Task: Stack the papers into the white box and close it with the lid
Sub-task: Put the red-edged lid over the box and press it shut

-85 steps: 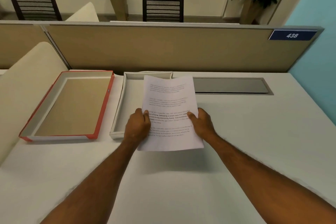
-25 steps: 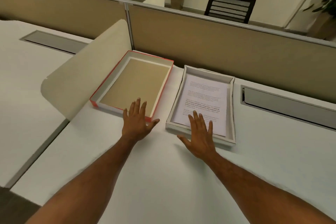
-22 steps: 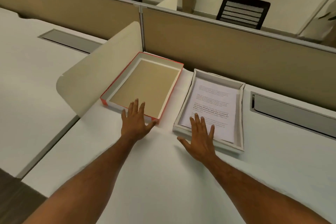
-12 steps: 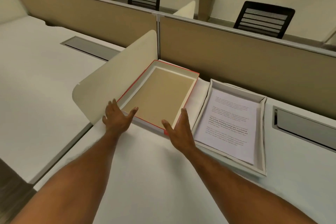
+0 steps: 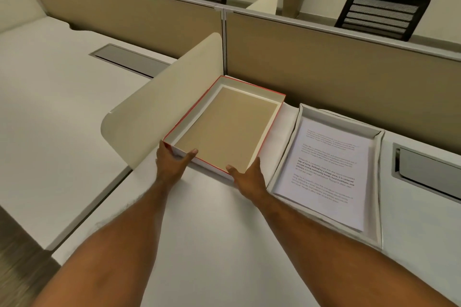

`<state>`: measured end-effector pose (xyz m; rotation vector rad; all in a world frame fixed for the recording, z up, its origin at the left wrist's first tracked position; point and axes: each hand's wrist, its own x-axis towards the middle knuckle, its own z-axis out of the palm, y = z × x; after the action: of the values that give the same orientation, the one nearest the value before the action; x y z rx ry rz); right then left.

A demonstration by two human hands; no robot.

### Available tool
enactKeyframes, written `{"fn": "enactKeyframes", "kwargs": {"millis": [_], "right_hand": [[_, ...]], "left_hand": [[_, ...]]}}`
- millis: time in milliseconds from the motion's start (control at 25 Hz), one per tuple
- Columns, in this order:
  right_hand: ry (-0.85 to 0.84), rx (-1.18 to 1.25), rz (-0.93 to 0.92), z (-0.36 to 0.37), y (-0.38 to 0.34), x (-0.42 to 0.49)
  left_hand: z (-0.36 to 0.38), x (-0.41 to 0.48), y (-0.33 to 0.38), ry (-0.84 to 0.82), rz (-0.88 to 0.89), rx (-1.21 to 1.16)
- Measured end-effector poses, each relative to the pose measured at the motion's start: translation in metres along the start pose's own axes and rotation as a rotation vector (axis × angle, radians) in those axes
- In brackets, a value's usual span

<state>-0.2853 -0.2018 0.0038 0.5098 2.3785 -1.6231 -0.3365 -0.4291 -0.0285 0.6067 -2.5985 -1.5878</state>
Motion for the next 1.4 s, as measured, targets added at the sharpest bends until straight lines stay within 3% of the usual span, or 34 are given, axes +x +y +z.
{"fn": "enactKeyframes", "kwargs": {"millis": [120, 320, 520, 760, 920, 1200, 1400], "right_hand": [[0.033, -0.008, -0.019, -0.002, 0.002, -0.004], [0.059, 0.065, 0.011, -0.008, -0.003, -0.015], [0.050, 0.139, 0.017, -0.019, -0.012, -0.036], [-0.012, 0.059, 0.030, -0.044, -0.025, -0.065], [0.053, -0.231, -0.006, -0.064, -0.050, -0.074], [0.007, 0.221, -0.150, -0.108, -0.153, -0.092], [0.216, 0.276, -0.243, -0.122, -0.177, -0.097]], "left_hand": [[0.005, -0.005, 0.013, 0.078, 0.055, -0.096], [0.012, -0.013, 0.043, -0.089, -0.016, -0.496], [0.013, -0.027, 0.062, -0.071, -0.117, -0.654], [0.000, -0.054, 0.083, -0.019, -0.038, -0.617], [0.003, -0.085, 0.119, 0.015, 0.156, -0.499], [0.035, -0.150, 0.181, 0.015, 0.433, -0.256], [0.058, -0.186, 0.202, -0.008, 0.515, -0.048]]}}
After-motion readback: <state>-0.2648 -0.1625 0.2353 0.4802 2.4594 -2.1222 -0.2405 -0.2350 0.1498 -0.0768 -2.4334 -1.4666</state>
